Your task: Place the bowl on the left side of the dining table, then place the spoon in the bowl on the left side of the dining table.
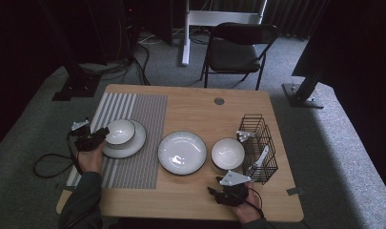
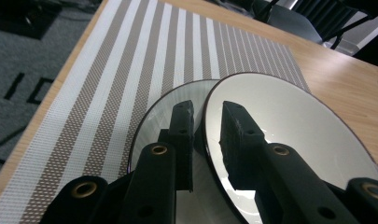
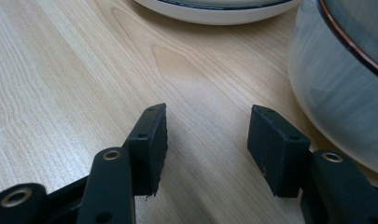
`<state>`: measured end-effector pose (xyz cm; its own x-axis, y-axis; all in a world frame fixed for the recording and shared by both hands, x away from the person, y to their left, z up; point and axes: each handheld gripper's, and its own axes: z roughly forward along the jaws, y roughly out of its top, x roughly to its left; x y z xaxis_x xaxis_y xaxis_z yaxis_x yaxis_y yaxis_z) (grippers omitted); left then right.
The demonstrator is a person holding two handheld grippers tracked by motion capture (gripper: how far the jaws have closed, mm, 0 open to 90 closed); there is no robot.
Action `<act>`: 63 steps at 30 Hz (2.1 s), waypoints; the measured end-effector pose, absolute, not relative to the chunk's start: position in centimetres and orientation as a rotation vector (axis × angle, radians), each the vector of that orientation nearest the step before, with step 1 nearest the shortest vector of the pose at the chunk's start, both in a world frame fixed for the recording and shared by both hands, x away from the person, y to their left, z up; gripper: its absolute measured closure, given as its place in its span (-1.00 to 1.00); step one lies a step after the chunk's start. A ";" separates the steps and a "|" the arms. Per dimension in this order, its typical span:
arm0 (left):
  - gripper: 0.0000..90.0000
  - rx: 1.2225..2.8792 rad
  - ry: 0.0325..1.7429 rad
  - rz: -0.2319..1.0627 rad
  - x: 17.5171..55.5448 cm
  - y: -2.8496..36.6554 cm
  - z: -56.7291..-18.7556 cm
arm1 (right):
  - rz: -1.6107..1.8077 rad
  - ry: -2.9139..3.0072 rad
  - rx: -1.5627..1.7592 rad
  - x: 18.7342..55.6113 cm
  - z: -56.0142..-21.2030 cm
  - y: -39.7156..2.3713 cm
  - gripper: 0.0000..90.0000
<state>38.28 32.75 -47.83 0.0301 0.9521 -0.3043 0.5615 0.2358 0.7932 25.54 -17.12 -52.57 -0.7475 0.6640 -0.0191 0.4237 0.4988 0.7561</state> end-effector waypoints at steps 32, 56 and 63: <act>0.54 1.581 1.306 0.599 32.9 25.2 -44.7 | 1.091 2.443 0.869 25.0 -52.1 -16.9 0.28; 0.51 1.757 1.194 0.544 30.7 20.6 -47.0 | 1.274 2.017 0.549 20.8 -40.4 -23.3 0.23; 0.51 1.785 1.189 0.529 30.6 20.0 -47.7 | 1.324 1.911 0.663 20.9 -40.5 -25.9 0.20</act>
